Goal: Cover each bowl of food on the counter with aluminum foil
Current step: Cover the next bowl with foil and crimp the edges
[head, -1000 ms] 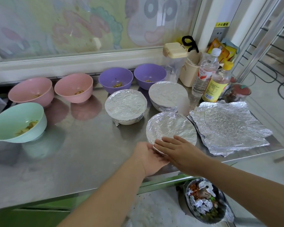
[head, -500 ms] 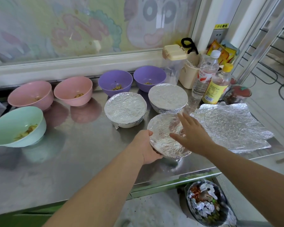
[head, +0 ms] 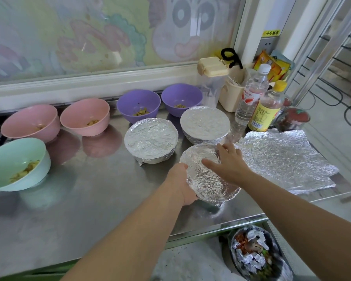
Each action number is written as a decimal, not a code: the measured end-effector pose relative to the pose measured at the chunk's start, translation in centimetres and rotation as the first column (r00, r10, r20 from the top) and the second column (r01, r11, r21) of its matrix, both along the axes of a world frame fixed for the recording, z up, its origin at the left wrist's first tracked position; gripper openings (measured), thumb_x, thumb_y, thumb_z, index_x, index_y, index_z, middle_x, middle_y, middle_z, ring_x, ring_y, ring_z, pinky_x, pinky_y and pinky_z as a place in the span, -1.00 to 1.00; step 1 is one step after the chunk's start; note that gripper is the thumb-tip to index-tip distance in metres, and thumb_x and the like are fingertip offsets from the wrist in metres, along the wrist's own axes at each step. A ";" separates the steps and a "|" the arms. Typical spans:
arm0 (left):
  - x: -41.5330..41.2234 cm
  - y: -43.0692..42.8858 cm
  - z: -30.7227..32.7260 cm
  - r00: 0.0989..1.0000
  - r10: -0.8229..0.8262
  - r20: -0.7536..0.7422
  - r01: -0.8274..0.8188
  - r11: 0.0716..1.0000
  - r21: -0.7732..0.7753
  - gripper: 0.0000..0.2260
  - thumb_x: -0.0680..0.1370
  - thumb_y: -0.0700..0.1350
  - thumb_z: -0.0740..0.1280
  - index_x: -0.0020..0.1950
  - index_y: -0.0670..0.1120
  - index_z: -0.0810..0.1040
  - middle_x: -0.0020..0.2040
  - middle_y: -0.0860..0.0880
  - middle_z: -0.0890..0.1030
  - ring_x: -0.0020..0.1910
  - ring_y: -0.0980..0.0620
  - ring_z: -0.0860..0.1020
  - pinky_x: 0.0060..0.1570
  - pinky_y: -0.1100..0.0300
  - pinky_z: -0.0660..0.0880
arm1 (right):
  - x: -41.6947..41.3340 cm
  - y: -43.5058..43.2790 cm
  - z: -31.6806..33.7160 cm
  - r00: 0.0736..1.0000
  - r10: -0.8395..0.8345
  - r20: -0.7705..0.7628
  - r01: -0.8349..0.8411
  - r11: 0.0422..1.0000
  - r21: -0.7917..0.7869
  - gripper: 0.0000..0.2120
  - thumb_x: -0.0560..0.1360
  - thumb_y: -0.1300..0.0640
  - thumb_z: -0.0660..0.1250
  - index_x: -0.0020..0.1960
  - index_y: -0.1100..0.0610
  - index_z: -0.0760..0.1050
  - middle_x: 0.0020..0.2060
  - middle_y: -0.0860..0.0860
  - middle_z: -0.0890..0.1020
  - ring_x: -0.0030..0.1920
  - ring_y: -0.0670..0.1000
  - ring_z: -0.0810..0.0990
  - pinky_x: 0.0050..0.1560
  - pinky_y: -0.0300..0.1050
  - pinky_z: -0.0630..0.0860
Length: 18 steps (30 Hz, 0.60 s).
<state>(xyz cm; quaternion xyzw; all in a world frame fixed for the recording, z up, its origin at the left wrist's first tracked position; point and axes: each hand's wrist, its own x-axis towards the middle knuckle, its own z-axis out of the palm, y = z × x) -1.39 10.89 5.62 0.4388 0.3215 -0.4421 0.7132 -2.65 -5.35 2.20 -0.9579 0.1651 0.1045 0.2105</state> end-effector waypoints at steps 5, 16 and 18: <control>1.2 -0.2 -2.6 0.999 0.030 -0.014 -0.029 0.999 0.046 -0.65 0.61 0.00 0.14 0.27 -0.15 0.51 0.17 -0.26 0.63 0.11 -0.26 0.61 -0.03 -0.16 0.55 | -0.1 0.1 -0.3 1.000 -0.002 -0.004 0.002 1.000 -0.008 -0.11 0.53 -0.42 0.18 0.63 0.12 0.04 0.59 0.08 0.06 0.55 0.27 0.05 0.49 0.28 0.21; 2.2 0.2 -5.2 0.994 0.008 0.110 -0.019 0.994 0.104 -0.58 0.55 -0.07 0.15 0.36 -0.10 0.53 0.19 -0.20 0.65 0.13 -0.28 0.63 0.20 -0.21 0.50 | -1.0 0.7 0.0 0.999 -0.026 -0.045 0.026 1.000 -0.001 -0.07 0.54 -0.42 0.15 0.65 0.14 -0.04 0.61 0.08 0.00 0.58 0.26 0.00 0.53 0.24 0.13; 2.2 0.4 -4.9 0.991 0.010 0.135 -0.030 0.988 0.149 -0.58 0.61 -0.08 0.12 0.45 -0.14 0.44 0.30 -0.20 0.57 0.23 -0.28 0.57 0.20 -0.17 0.51 | -1.2 0.8 0.1 0.997 -0.047 -0.065 0.048 0.999 0.013 -0.08 0.55 -0.41 0.15 0.65 0.14 -0.05 0.61 0.09 -0.02 0.59 0.26 -0.03 0.53 0.25 0.12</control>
